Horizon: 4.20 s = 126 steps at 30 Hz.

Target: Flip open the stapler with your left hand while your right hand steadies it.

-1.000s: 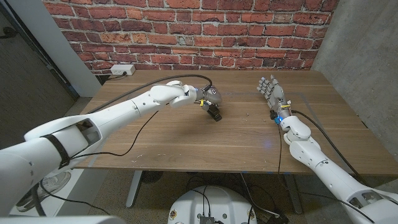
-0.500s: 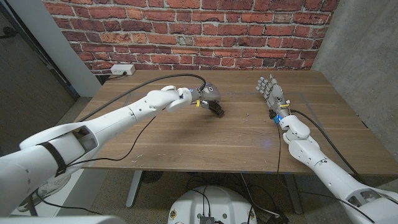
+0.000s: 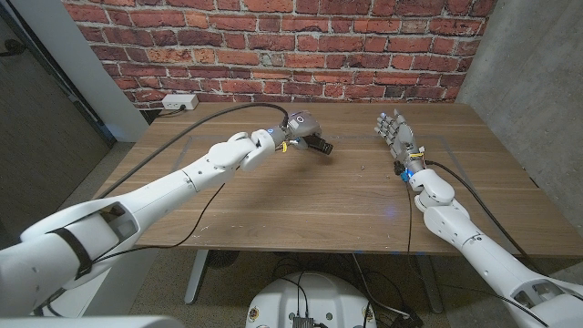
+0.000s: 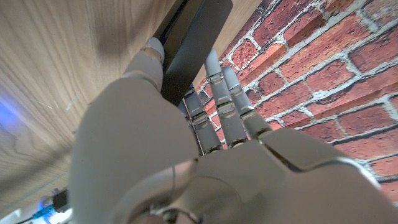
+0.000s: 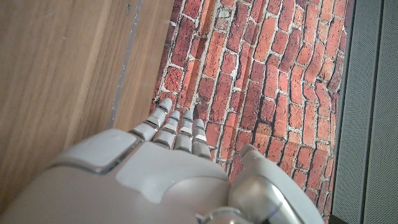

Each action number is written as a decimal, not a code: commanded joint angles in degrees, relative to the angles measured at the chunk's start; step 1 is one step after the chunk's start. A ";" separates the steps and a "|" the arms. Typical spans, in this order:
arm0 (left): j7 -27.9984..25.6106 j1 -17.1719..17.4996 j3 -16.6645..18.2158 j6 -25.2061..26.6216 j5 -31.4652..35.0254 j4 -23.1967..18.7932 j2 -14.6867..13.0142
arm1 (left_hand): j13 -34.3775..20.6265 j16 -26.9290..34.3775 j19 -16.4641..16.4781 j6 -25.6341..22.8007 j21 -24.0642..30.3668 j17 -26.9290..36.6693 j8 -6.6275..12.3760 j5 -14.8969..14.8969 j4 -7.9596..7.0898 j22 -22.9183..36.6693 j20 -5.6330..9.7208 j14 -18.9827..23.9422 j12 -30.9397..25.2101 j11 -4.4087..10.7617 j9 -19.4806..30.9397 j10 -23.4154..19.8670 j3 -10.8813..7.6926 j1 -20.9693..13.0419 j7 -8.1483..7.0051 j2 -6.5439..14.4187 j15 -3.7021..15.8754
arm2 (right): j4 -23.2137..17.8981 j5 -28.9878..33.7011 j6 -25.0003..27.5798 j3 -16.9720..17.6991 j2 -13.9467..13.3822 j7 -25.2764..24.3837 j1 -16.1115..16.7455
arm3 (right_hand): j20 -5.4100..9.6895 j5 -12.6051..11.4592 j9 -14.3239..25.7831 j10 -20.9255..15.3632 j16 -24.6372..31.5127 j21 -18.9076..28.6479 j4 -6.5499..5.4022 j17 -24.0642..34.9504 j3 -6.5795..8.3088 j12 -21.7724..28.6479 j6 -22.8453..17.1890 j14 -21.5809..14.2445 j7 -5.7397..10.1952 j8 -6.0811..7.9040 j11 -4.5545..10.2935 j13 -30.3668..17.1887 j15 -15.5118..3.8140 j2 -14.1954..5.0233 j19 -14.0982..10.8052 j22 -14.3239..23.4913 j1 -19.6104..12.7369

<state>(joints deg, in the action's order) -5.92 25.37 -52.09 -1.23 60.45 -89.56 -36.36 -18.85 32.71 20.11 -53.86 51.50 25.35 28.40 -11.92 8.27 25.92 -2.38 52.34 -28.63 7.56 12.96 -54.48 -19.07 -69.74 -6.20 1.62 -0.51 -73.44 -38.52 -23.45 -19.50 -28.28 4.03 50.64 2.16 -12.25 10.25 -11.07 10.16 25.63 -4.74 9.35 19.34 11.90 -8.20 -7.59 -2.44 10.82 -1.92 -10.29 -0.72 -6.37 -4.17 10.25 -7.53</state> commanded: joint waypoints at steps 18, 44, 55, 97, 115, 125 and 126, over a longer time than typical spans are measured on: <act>-6.01 9.58 11.40 7.75 -26.88 -3.62 2.91 | -3.03 -0.68 -0.56 -7.06 1.83 8.70 -0.12 -0.25 0.20 0.54 -0.01 9.04 -0.33 -0.09 -0.01 -7.74 -0.42 -4.21 6.03 3.26 13.61 | -7.66 4.15 3.49 -0.19 -4.01 -5.22 3.17 | 1.76 0.90 0.13 -3.06 0.63 -0.51 6.51 0.14 2.22 0.81 -3.07 -3.94 0.47 0.75 0.34 -0.15 -0.31 0.13 -4.14 0.01 -7.76; 15.12 0.26 11.09 8.58 -55.43 2.99 4.73 | -3.98 -1.90 -1.84 -6.73 3.65 9.17 -0.53 0.10 0.24 0.82 -0.66 9.39 0.42 -0.33 0.73 -7.51 -0.83 -4.55 6.90 3.05 13.50 | -9.14 8.97 3.95 -1.27 -6.33 -6.46 2.55 | 1.87 1.83 0.28 -7.34 0.25 -1.46 12.13 0.21 3.34 1.54 -6.04 -6.31 0.92 0.81 0.30 -0.25 -0.69 0.37 -6.19 0.14 -14.43; 24.23 -8.33 6.37 11.39 -55.11 3.52 5.10 | -4.46 -2.41 -2.30 -7.03 4.62 9.30 -0.73 0.29 0.28 0.94 -0.77 9.77 0.66 -0.88 0.74 -7.75 -1.09 -4.73 7.61 2.94 13.38 | -11.43 14.66 4.35 -1.89 -8.06 -9.81 2.50 | 2.01 1.81 0.31 -8.24 0.18 -1.83 14.06 0.17 4.17 1.50 -7.32 -6.78 1.77 1.00 0.71 -0.23 -1.20 0.17 -6.97 0.09 -17.89; 32.15 -16.67 1.81 7.17 -57.80 11.75 11.27 | -6.17 -3.73 -4.40 -7.12 7.61 10.23 -1.23 0.92 0.02 0.98 -0.72 10.50 1.88 -0.98 1.80 -7.70 -1.80 -4.63 7.86 2.65 13.26 | -24.07 37.95 10.16 -1.31 -12.78 -24.36 6.29 | -0.62 0.77 0.60 -15.00 1.70 -2.58 14.25 0.94 2.77 2.80 -13.52 -15.18 3.92 1.47 2.25 -0.62 -2.27 4.51 -9.96 0.74 -28.85; 32.41 -17.58 0.66 4.83 -58.06 13.60 13.55 | -6.93 -4.15 -5.18 -7.10 8.64 10.82 -1.50 0.94 -0.05 0.82 -0.59 10.38 2.24 -1.09 2.17 -7.71 -2.08 -4.56 7.61 2.71 13.31 | -28.11 42.21 15.21 -1.06 -14.08 -25.29 7.01 | -2.95 0.66 0.63 -15.66 2.39 -3.26 12.82 1.94 1.20 2.88 -13.63 -15.99 3.88 1.15 1.91 -0.87 -2.85 4.30 -8.54 1.02 -27.91; 31.93 -17.34 0.71 3.86 -58.23 13.54 14.06 | -7.30 -4.40 -5.41 -7.18 9.18 11.09 -1.71 0.94 -0.11 0.67 -0.47 10.32 2.43 -0.88 2.20 -7.75 -2.19 -4.43 7.44 2.65 13.31 | -28.63 41.52 16.56 -1.25 -14.69 -23.68 6.84 | -3.21 0.50 0.70 -20.45 4.98 -3.17 11.73 3.62 -0.44 4.77 -17.86 -20.46 3.46 2.34 1.55 -1.45 -4.11 3.32 -9.01 1.32 -26.90; 31.83 -17.25 0.82 3.73 -58.33 13.41 14.04 | -7.36 -4.46 -5.46 -7.21 9.26 11.13 -1.76 0.94 -0.10 0.64 -0.38 10.31 2.49 -0.90 2.17 -7.70 -2.23 -4.44 7.50 2.65 13.36 | -28.73 41.32 16.99 -1.40 -14.93 -22.98 6.61 | -3.22 0.51 0.70 -20.71 5.19 -3.13 11.59 3.79 -0.59 4.89 -18.03 -20.77 3.49 2.36 1.76 -1.51 -4.22 3.25 -9.11 1.34 -26.70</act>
<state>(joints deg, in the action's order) 26.46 7.98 -51.27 4.74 2.39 -76.14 -22.89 -22.73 28.50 14.91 -55.90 60.27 36.26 26.51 -10.79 9.08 26.55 -2.67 53.65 -25.86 5.05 15.07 -57.00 -19.63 -70.87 -3.13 0.48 -1.00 -99.56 2.92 -8.46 -20.67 -41.75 -20.84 57.24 -0.84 -11.53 10.81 -30.89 14.65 22.40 7.01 12.59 19.26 16.33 -25.31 -27.25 1.10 12.73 -0.36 -11.55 -2.65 -2.98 -13.07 11.35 -34.89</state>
